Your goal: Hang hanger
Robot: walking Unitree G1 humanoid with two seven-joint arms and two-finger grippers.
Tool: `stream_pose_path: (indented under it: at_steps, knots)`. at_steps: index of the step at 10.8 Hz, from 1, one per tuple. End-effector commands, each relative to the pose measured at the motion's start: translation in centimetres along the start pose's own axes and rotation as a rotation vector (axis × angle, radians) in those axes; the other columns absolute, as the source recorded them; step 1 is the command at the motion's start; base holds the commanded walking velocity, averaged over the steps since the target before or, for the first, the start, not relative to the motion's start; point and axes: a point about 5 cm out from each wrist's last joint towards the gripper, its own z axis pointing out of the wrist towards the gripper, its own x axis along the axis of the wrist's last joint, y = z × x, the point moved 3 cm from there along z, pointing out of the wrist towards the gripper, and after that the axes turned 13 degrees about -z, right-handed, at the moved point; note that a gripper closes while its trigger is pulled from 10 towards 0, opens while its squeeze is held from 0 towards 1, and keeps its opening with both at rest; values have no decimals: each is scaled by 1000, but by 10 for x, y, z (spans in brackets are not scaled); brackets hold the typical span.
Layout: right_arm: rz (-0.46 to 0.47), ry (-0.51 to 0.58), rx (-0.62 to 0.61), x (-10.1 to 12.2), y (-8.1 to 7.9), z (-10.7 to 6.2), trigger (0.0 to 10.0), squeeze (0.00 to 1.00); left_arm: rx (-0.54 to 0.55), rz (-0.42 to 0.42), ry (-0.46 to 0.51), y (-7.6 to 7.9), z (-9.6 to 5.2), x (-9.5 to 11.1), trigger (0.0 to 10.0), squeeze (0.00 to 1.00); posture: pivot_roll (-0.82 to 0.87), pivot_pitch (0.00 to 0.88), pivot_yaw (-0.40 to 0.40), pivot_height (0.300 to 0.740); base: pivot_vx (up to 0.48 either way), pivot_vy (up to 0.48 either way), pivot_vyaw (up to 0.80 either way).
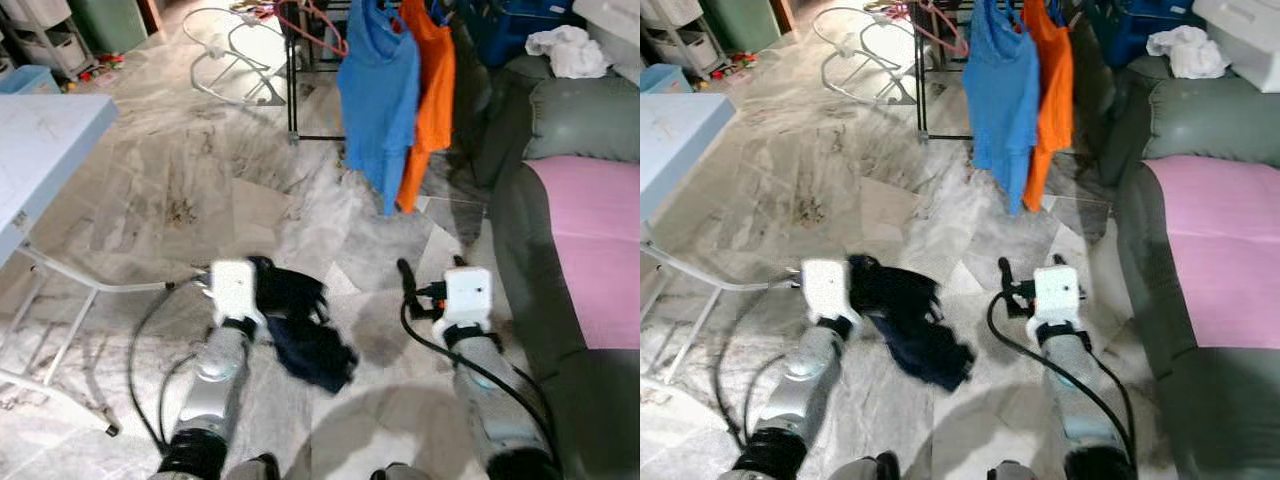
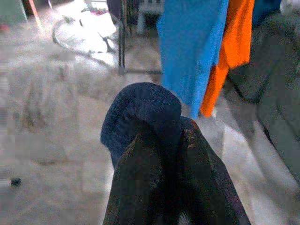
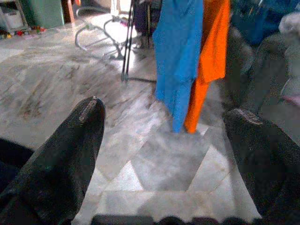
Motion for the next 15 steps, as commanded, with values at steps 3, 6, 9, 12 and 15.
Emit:
stream_pose_path:
  at_steps: [3,6,9,12,15]
  knots:
    - [-21,60,20,22,3,13,10000,0,22,15,161,-2,8,44,10000,0,-150,187,37,740,0,0,0]
    - [0,21,9,13,1,3,10000,0,26,-6,61,-15,1,25,10000,0,-162,221,52,740,0,101,0]
    - [14,8,5,11,-6,-1,10000,0,-14,-28,35,-3,2,19,10000,0,-161,220,75,740,0,409,0]
    - [16,-5,-8,9,-5,-4,10000,0,-39,-21,12,-2,0,17,10000,0,-165,233,88,740,0,411,0]
    - [19,-18,-1,6,-10,-6,10000,0,-147,-23,-19,13,2,16,10000,0,-163,239,90,740,0,0,0]
